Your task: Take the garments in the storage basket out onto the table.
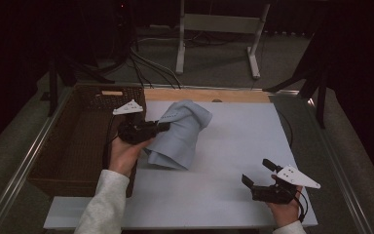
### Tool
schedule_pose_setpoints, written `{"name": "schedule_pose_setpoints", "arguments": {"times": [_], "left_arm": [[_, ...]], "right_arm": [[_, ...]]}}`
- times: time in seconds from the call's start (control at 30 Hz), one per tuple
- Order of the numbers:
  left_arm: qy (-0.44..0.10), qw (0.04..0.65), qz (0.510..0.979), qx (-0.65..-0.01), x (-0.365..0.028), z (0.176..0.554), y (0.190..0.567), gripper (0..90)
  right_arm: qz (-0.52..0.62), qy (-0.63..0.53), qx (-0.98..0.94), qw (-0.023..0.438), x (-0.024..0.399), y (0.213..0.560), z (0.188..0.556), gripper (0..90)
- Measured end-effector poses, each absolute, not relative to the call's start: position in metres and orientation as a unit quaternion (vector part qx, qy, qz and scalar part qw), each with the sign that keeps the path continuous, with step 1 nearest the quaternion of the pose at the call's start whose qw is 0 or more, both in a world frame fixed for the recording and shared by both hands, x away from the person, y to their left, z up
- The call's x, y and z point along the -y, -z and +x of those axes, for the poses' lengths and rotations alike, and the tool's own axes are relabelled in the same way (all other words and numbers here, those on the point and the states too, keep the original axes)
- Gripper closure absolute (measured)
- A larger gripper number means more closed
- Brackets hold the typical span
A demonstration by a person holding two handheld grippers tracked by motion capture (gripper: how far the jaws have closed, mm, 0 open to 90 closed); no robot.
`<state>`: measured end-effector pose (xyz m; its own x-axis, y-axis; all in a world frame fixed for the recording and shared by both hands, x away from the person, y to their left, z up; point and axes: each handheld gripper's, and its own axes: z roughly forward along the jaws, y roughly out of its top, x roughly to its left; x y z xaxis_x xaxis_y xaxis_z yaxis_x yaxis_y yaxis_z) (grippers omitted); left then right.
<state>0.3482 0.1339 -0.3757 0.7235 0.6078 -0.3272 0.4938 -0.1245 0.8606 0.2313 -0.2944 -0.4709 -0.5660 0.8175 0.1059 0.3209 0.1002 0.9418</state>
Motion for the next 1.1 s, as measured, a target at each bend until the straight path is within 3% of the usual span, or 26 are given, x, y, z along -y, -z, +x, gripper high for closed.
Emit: {"name": "schedule_pose_setpoints", "arguments": {"times": [1.1], "left_arm": [[-0.062, 0.528, 0.750, -0.392, -0.122, 0.349, 0.397, 81.7]], "right_arm": [[0.403, -0.535, -0.705, 0.232, 0.294, 0.471, 0.231, 1.2]]}}
